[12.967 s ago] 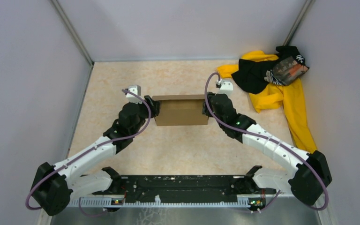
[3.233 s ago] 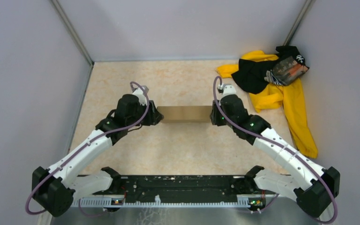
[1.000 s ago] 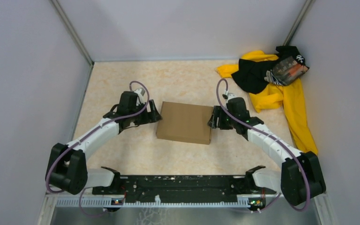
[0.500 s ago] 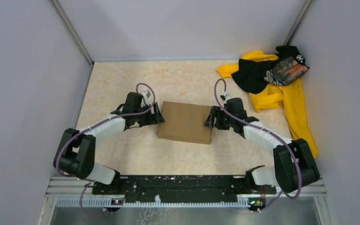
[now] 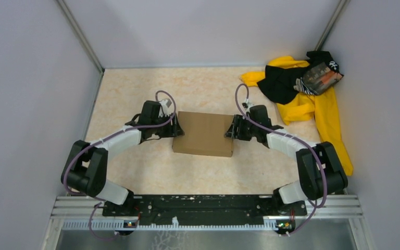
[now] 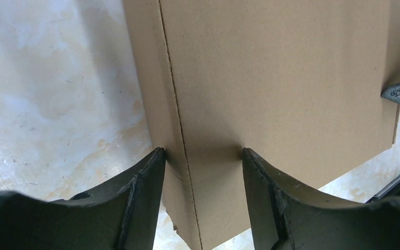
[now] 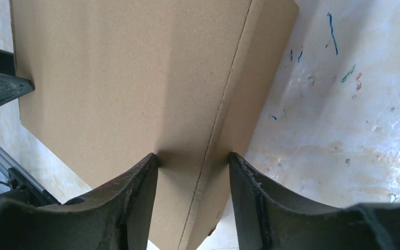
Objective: Fold the paper box
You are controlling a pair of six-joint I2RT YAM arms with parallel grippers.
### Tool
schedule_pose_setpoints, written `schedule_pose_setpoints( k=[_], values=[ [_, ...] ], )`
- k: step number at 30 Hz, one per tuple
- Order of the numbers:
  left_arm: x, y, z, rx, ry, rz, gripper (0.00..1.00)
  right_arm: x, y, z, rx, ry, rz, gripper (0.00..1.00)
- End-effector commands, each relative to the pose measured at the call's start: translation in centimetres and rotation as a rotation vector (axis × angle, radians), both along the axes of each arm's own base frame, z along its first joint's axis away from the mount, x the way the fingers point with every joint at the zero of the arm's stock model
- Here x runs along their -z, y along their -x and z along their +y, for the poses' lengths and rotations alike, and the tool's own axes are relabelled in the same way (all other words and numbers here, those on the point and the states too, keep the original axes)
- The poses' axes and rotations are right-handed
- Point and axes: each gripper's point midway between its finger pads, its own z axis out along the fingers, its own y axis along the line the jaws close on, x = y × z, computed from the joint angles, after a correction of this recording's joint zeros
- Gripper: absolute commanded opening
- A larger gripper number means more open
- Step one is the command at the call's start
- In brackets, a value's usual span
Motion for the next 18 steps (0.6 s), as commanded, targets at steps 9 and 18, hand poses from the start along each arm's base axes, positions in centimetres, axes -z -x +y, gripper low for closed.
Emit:
schedule_pose_setpoints(
  k=[9, 18],
  values=[
    [-3.6, -1.2, -2.0, 0.052, 0.045, -0.076, 0.58, -4.0, -3.4, 1.7, -0.062, -0.053, -0.129, 0.45],
    [-5.9, -4.5, -3.4, 0.050, 0.063, -0.140, 0.57, -6.9, -7.1, 3.1, -0.081, -0.068, -0.193, 0.45]
  ],
)
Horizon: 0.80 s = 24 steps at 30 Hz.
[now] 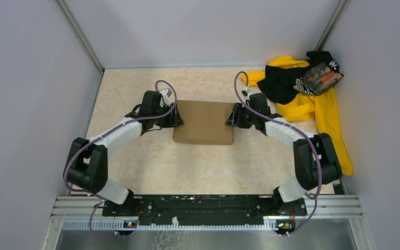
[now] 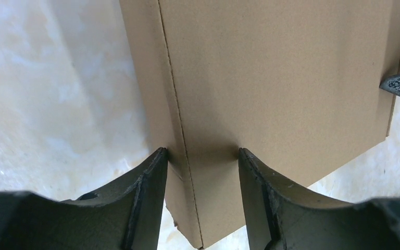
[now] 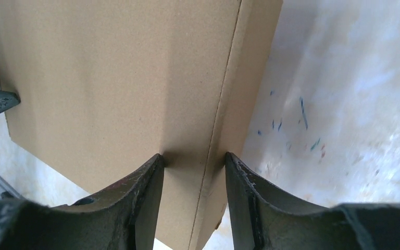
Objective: Fold the paper box
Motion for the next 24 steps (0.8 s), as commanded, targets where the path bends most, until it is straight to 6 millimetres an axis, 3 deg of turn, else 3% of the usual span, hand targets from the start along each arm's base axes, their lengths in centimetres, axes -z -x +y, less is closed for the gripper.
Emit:
schedule_pose_setpoints(
  k=[1, 4, 9, 13, 15, 24],
  values=[
    [-2.6, -2.1, -3.2, 0.076, 0.085, -0.069, 0.57, -4.9, -3.4, 3.1, -0.082, -0.086, -0.129, 0.45],
    [-2.1, -3.1, -3.7, 0.076, 0.081, -0.059, 0.57, -5.0, -4.9, 3.5, -0.092, -0.076, -0.122, 0.46],
    [-0.2, -4.6, -3.8, 0.060, 0.053, -0.042, 0.61, -3.4, -6.7, 3.8, -0.096, -0.065, -0.074, 0.46],
    [0.8, -5.1, -3.3, 0.036, 0.024, -0.012, 0.84, -2.1, -6.5, 3.6, -0.091, -0.058, -0.045, 0.50],
    [0.4, -5.0, -2.8, 0.018, 0.008, -0.029, 0.98, -2.0, -6.1, 3.2, -0.078, -0.048, -0.048, 0.53],
    [-4.8, -5.1, -1.7, -0.023, 0.003, -0.130, 0.99, -5.2, -6.3, 1.8, -0.043, -0.036, -0.119, 0.60]
  ],
)
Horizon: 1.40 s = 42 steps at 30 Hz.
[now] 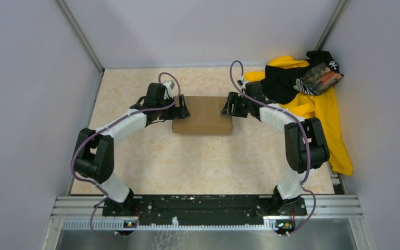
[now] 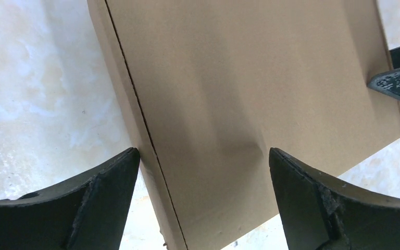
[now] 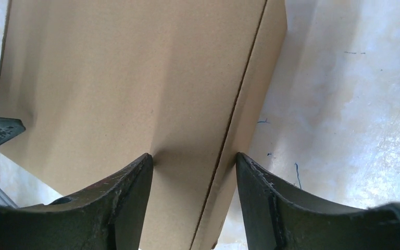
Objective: Fold the paper box
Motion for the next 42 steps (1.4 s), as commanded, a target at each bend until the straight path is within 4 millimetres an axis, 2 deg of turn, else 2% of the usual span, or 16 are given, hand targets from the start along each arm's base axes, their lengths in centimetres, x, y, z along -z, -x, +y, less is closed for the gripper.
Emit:
schedule_pose_setpoints(
  k=[1, 3, 5, 8, 11, 14, 17, 19, 22, 24, 28, 32, 34, 37, 40, 42],
  values=[
    [-5.4, -0.6, -0.7, 0.010, 0.037, -0.121, 0.99, -5.6, -0.3, 0.4, -0.019, -0.046, -0.138, 0.60],
    [-6.4, -0.4, -0.4, 0.005, 0.033, -0.143, 0.99, -6.6, -0.4, -0.3, -0.001, -0.023, -0.163, 0.64],
    [-6.8, -0.3, 0.0, -0.004, 0.022, -0.153, 0.99, -7.5, -0.3, -0.9, 0.005, -0.003, -0.186, 0.78],
    [-6.7, 0.3, 0.7, -0.019, -0.004, -0.133, 0.99, -8.2, 0.1, -1.6, 0.012, 0.035, -0.200, 0.87],
    [-6.4, 0.9, 1.4, -0.041, -0.019, -0.118, 0.99, -8.9, 0.6, -2.3, 0.025, 0.058, -0.217, 0.88],
    [-8.4, 1.0, 2.2, -0.076, -0.008, -0.181, 0.99, -10.0, 1.2, -3.5, 0.058, 0.091, -0.265, 0.89],
    [-11.0, 1.2, 2.9, -0.096, -0.006, -0.255, 0.99, -12.3, 2.0, -4.7, 0.085, 0.105, -0.393, 0.98],
    [-12.3, 1.3, 3.8, -0.132, -0.015, -0.294, 0.99, -13.1, 2.5, -5.4, 0.105, 0.118, -0.462, 0.99],
    [-13.6, 0.6, 4.6, -0.186, 0.019, -0.339, 0.99, -14.5, 2.9, -6.1, 0.109, 0.127, -0.589, 0.99],
    [-14.3, -0.3, 4.5, -0.195, 0.047, -0.360, 0.99, -14.8, 3.1, -7.4, 0.162, 0.158, -0.649, 0.99],
    [-13.3, -1.9, 6.4, -0.273, 0.009, -0.363, 0.99, -14.8, 3.0, -11.1, 0.284, 0.217, -0.681, 0.99],
    [-11.8, -2.3, 10.6, -0.366, -0.011, -0.406, 0.99, -13.4, 3.0, -16.6, 0.457, 0.222, -0.634, 0.99],
    [-10.9, -2.2, 12.3, -0.392, -0.030, -0.435, 0.99, -12.6, 3.2, -18.5, 0.530, 0.211, -0.606, 0.99],
    [-9.4, -2.0, 14.6, -0.436, -0.120, -0.477, 0.99, -11.4, 3.6, -20.6, 0.611, 0.247, -0.596, 0.99],
    [-8.5, -1.7, 15.5, -0.410, -0.159, -0.562, 0.99, -10.4, 4.0, -21.4, 0.650, 0.263, -0.633, 0.99],
    [-7.0, -1.0, 16.3, -0.413, -0.188, -0.581, 0.99, -8.9, 4.8, -22.2, 0.696, 0.282, -0.634, 0.99]
  ],
)
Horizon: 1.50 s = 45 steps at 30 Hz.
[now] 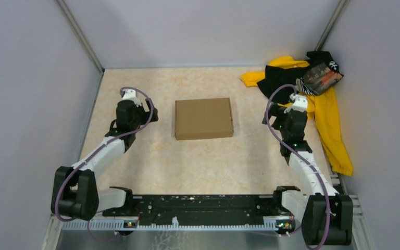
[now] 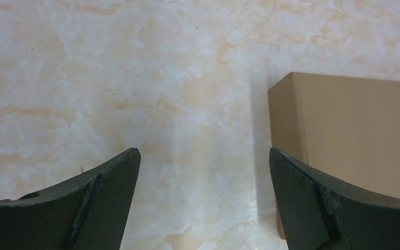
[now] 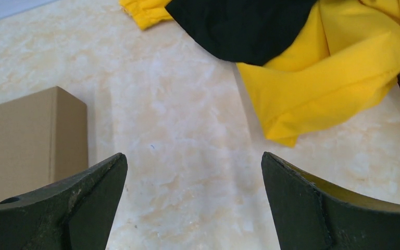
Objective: Fold the paper box
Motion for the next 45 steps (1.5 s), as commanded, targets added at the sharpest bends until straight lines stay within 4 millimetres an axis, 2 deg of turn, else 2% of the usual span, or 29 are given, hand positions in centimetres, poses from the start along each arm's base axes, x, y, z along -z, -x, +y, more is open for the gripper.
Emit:
schedule_pose_setpoints(
  k=[1, 6, 8, 16, 23, 27, 31, 35, 39, 41, 45],
  values=[
    [-1.5, -0.5, 1.8, -0.005, -0.095, -0.189, 0.99, -0.8, 0.5, -2.3, 0.128, 0.021, -0.144, 0.99],
    [1.1, 0.1, 3.1, 0.005, -0.185, -0.219, 0.99, 0.7, 2.5, -4.5, 0.242, 0.078, -0.210, 0.99],
    [2.1, 0.2, 3.1, 0.019, -0.194, -0.233, 0.99, 0.7, 2.8, -5.0, 0.259, 0.110, -0.254, 0.99],
    [6.1, -0.7, 3.1, 0.066, -0.241, -0.198, 0.99, 2.3, 2.5, -4.8, 0.227, 0.161, -0.337, 0.99],
    [5.6, -1.3, 4.8, 0.007, -0.290, -0.227, 0.99, 3.5, 1.6, -3.6, 0.155, 0.168, -0.370, 0.99],
    [5.7, -1.3, 4.8, 0.022, -0.298, -0.288, 0.99, 4.7, 1.1, -4.2, 0.194, 0.154, -0.346, 0.99],
    [6.1, -1.4, 5.1, 0.010, -0.284, -0.257, 0.99, 4.8, 0.3, -1.8, 0.031, 0.203, -0.341, 0.99],
    [5.8, -0.9, 5.2, 0.001, -0.277, -0.291, 0.99, 4.4, 0.9, -0.3, -0.005, 0.237, -0.371, 0.99],
    [5.8, -0.3, 5.0, 0.023, -0.281, -0.326, 0.99, 5.6, -0.7, -1.7, 0.081, 0.237, -0.276, 0.99],
    [6.0, -0.3, 4.9, 0.024, -0.274, -0.310, 0.99, 6.0, -1.5, -1.7, 0.081, 0.239, -0.240, 0.99],
    [5.9, -0.3, 5.0, 0.024, -0.274, -0.315, 0.99, 6.0, -1.6, -1.7, 0.078, 0.238, -0.238, 0.99]
  ],
)
